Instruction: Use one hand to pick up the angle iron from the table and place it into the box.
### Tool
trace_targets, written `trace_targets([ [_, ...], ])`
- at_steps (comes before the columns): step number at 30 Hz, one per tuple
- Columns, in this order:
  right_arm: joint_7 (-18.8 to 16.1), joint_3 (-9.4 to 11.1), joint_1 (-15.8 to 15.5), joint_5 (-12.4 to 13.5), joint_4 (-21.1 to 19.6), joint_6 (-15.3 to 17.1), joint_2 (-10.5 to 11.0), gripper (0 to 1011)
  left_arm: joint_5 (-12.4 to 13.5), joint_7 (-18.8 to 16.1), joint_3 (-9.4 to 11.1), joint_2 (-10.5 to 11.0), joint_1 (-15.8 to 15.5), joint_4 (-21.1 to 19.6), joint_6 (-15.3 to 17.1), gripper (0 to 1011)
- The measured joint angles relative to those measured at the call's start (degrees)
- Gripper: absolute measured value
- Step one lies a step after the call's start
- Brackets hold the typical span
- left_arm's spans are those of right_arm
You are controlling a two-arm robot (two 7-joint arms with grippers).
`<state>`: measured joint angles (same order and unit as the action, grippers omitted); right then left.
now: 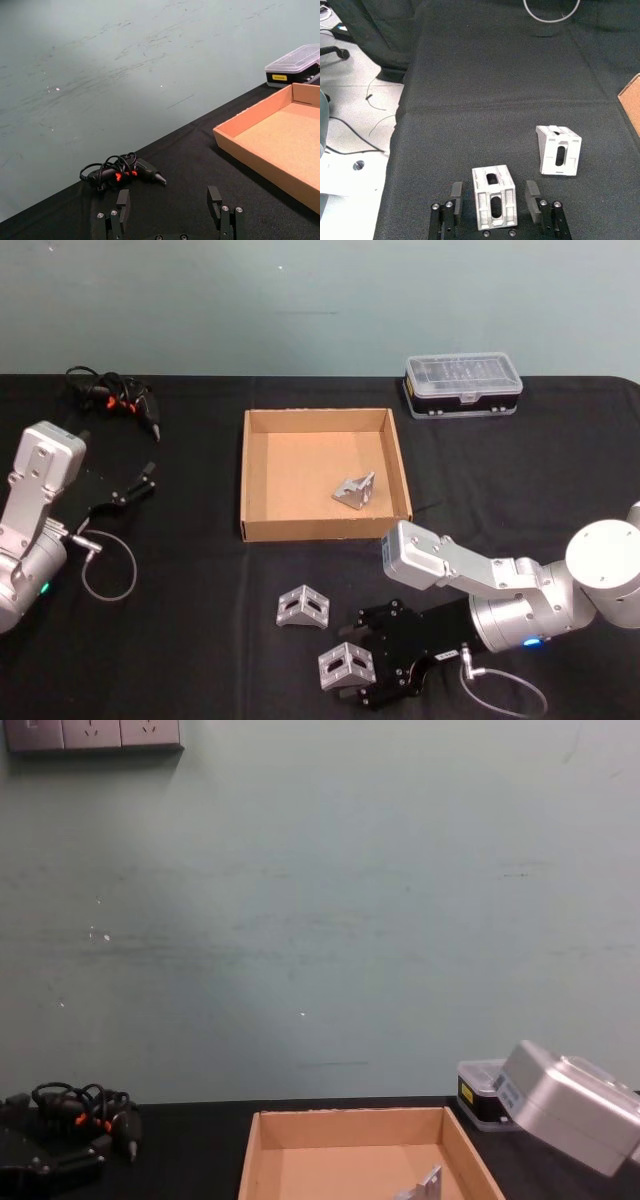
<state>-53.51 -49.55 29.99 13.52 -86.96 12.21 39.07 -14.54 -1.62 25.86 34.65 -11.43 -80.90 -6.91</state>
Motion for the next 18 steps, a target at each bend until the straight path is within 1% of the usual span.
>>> trace_targets([
  [1, 0.04, -0.06, 0.00, 0.01, 0.01, -0.06, 0.00, 821, 0.00, 0.00, 0.00, 0.00, 0.00, 0.00, 0.00, 1011],
  [2, 0.10, -0.15, 0.00, 0.05, 0.05, -0.19, 0.00, 768, 0.00, 0.00, 0.00, 0.00, 0.00, 0.00, 0.00, 1011],
  [4, 0.14, -0.24, 0.01, 0.10, 0.08, -0.34, 0.01, 736, 0.00, 0.00, 0.00, 0.00, 0.00, 0.00, 0.00, 1011],
  [5, 0.15, -0.27, 0.01, 0.13, 0.08, -0.39, 0.02, 682, 0.00, 0.00, 0.00, 0.00, 0.00, 0.00, 0.00, 1011],
  [7, 0.17, -0.32, 0.01, 0.18, 0.07, -0.47, 0.06, 633, 0.00, 0.00, 0.00, 0.00, 0.00, 0.00, 0.00, 1011],
  [10, 0.27, -0.40, -0.01, 0.32, -0.01, -0.55, 0.16, 511, 0.00, 0.00, 0.00, 0.00, 0.00, 0.00, 0.00, 1011],
  [12, 0.33, -0.42, -0.05, 0.35, -0.11, -0.55, 0.22, 482, 0.00, 0.00, 0.00, 0.00, 0.00, 0.00, 0.00, 1011],
  [13, 0.35, -0.42, -0.07, 0.37, -0.15, -0.55, 0.25, 452, 0.00, 0.00, 0.00, 0.00, 0.00, 0.00, 0.00, 1011],
  [18, 0.46, -0.49, -0.13, 0.46, -0.25, -0.61, 0.34, 447, 0.00, 0.00, 0.00, 0.00, 0.00, 0.00, 0.00, 1011],
])
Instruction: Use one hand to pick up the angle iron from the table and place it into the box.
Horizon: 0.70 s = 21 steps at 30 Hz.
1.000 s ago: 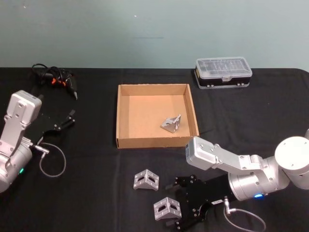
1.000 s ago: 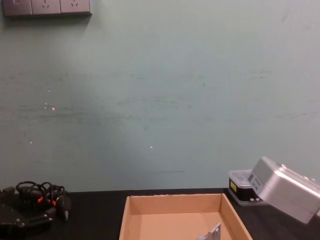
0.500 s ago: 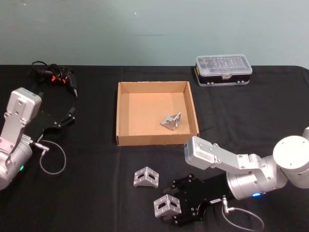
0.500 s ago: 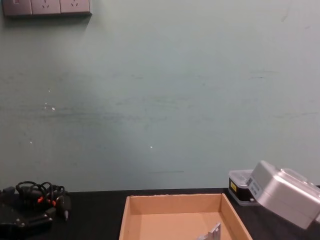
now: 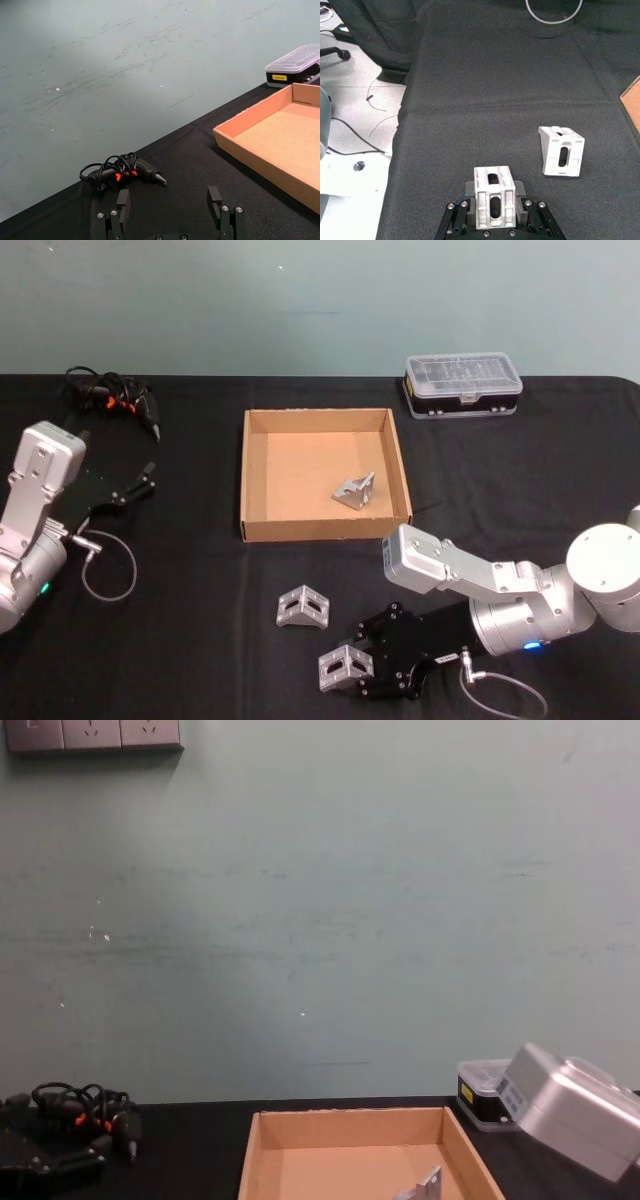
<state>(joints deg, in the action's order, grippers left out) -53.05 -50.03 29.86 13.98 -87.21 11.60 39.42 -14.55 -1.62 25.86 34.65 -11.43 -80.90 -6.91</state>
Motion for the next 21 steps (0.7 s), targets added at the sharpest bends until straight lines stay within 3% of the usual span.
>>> trace_targets([
  [5, 0.52, 0.36, -0.33, 0.40, -0.67, -0.18, 0.28, 447, 0.00, 0.00, 0.00, 0.00, 0.00, 0.00, 0.00, 1011],
  [8, 1.79, 1.80, -1.01, 1.46, -2.32, -0.29, 1.07, 447, 0.00, 0.00, 0.00, 0.00, 0.00, 0.00, 0.00, 1011],
  [16, 7.50, 7.74, -2.91, 4.89, -6.32, -0.40, 2.70, 447, 0.00, 0.00, 0.00, 0.00, 0.00, 0.00, 0.00, 1011],
  [21, 12.81, 10.57, -2.86, 4.85, -6.46, 1.68, 1.13, 447, 0.00, 0.00, 0.00, 0.00, 0.00, 0.00, 0.00, 1011],
])
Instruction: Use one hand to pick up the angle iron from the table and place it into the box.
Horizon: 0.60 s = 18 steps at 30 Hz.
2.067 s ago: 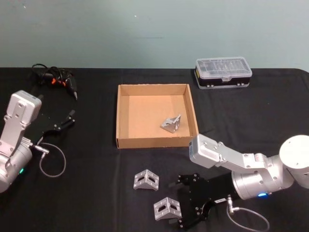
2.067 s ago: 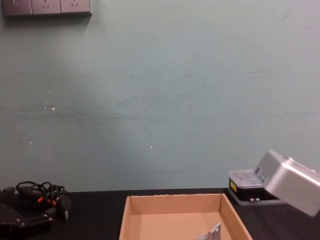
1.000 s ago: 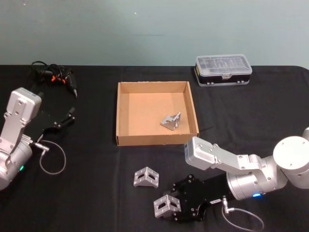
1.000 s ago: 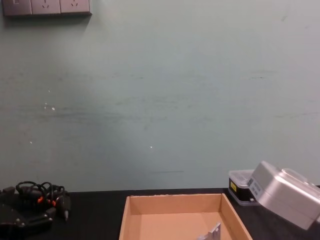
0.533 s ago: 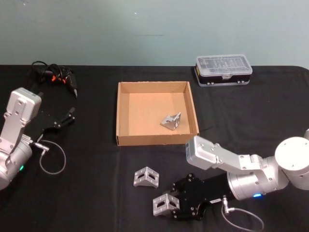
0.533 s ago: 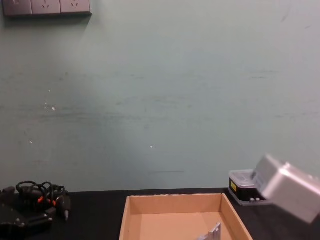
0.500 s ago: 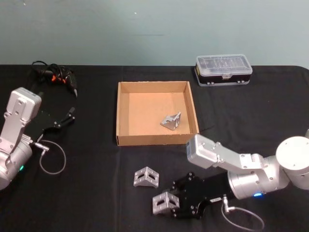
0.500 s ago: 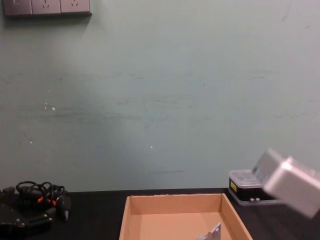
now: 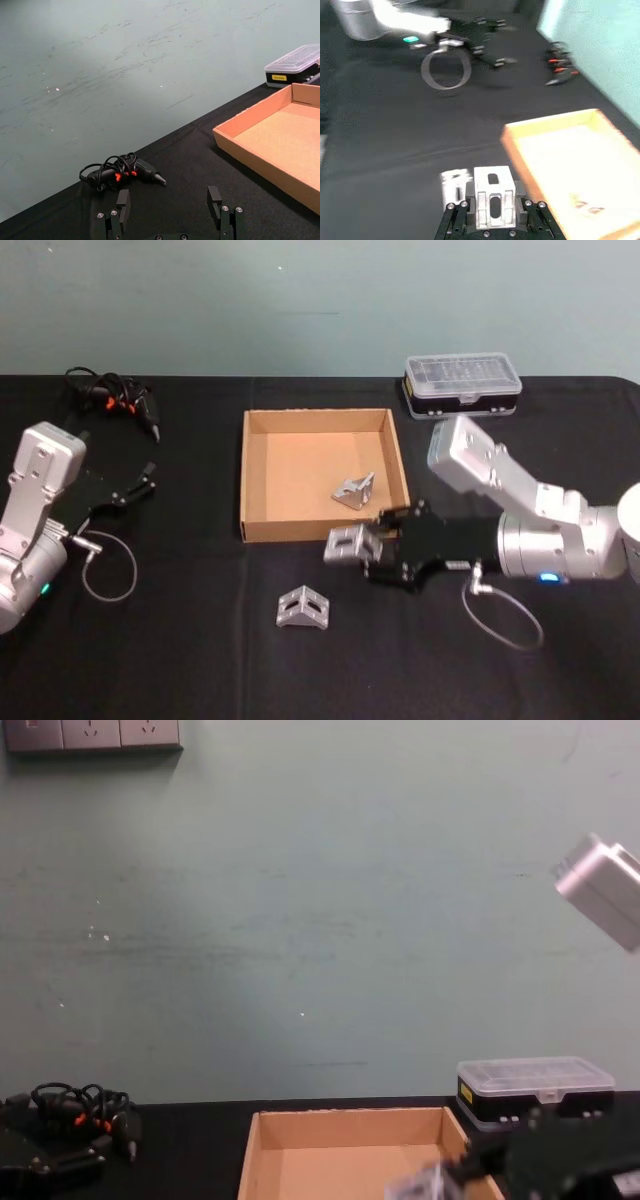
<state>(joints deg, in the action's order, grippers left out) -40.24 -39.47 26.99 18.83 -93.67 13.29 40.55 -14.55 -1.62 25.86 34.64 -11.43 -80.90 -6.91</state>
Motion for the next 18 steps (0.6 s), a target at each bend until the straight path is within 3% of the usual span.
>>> trace_targets([
  [6, 3.83, 1.10, 1.48, -1.67, 2.66, 2.29, -3.60, 447, 0.00, 0.00, 0.00, 0.00, 0.00, 0.00, 0.00, 1011],
  [18, 7.02, 0.17, 7.07, -6.20, 13.71, 4.55, -13.46, 447, 0.00, 0.00, 0.00, 0.00, 0.00, 0.00, 0.00, 1012],
])
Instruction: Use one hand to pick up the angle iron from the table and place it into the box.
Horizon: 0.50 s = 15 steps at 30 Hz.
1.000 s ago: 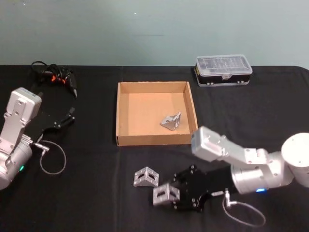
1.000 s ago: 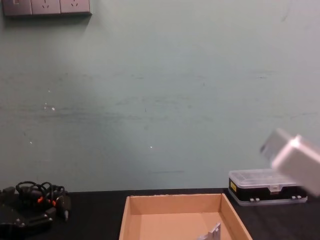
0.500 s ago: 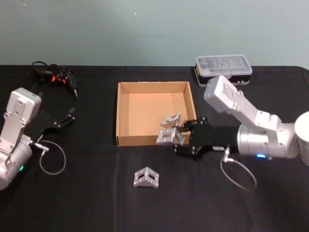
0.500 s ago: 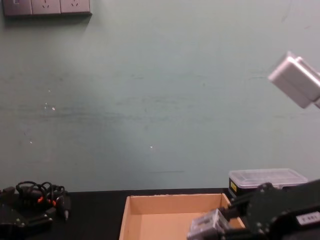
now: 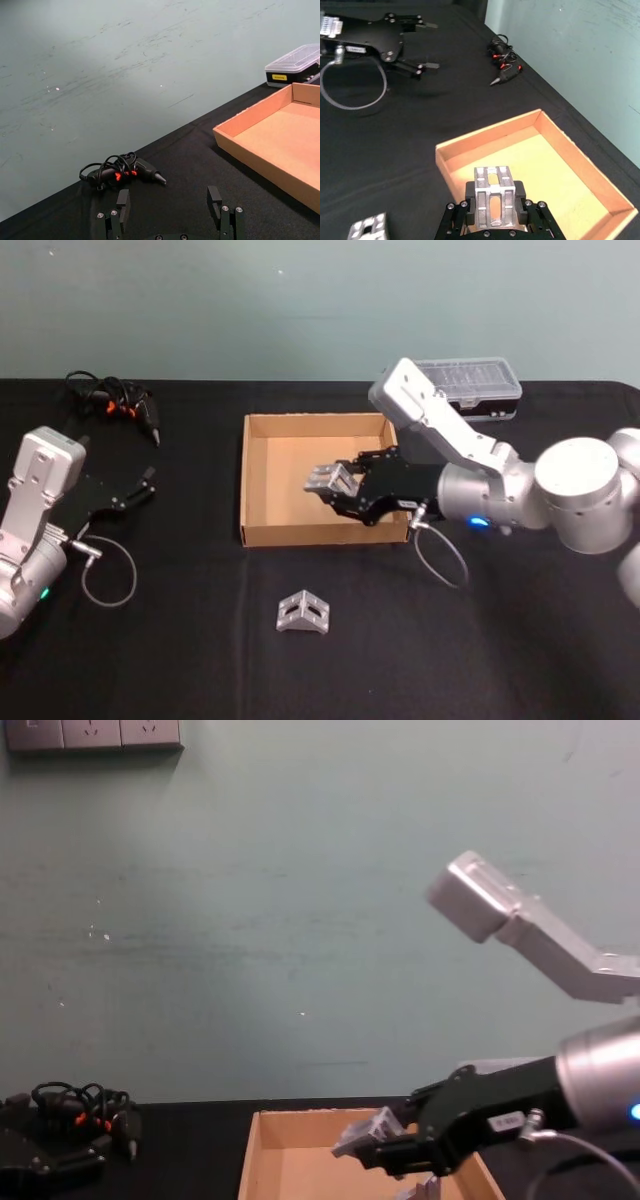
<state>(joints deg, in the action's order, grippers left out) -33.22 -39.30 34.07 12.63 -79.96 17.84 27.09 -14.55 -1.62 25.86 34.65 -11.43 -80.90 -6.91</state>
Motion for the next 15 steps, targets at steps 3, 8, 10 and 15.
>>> trace_targets([
  [3, 0.32, -0.33, 1.21, -0.88, 2.62, 0.43, -2.21, 447, 0.00, 0.00, 0.00, 0.00, 0.00, 0.00, 0.00, 1011],
  [8, 0.95, -0.73, 2.65, -2.14, 6.20, 1.10, -5.08, 447, 0.00, 0.00, 0.00, 0.00, 0.00, 0.00, 0.00, 1011],
  [10, 1.24, -0.95, 3.21, -2.83, 7.79, 1.39, -6.31, 447, 0.00, 0.00, 0.00, 0.00, 0.00, 0.00, 0.00, 1011],
  [15, 1.77, -1.52, 3.97, -4.41, 10.32, 1.86, -8.13, 447, 0.00, 0.00, 0.00, 0.00, 0.00, 0.00, 0.00, 1011],
])
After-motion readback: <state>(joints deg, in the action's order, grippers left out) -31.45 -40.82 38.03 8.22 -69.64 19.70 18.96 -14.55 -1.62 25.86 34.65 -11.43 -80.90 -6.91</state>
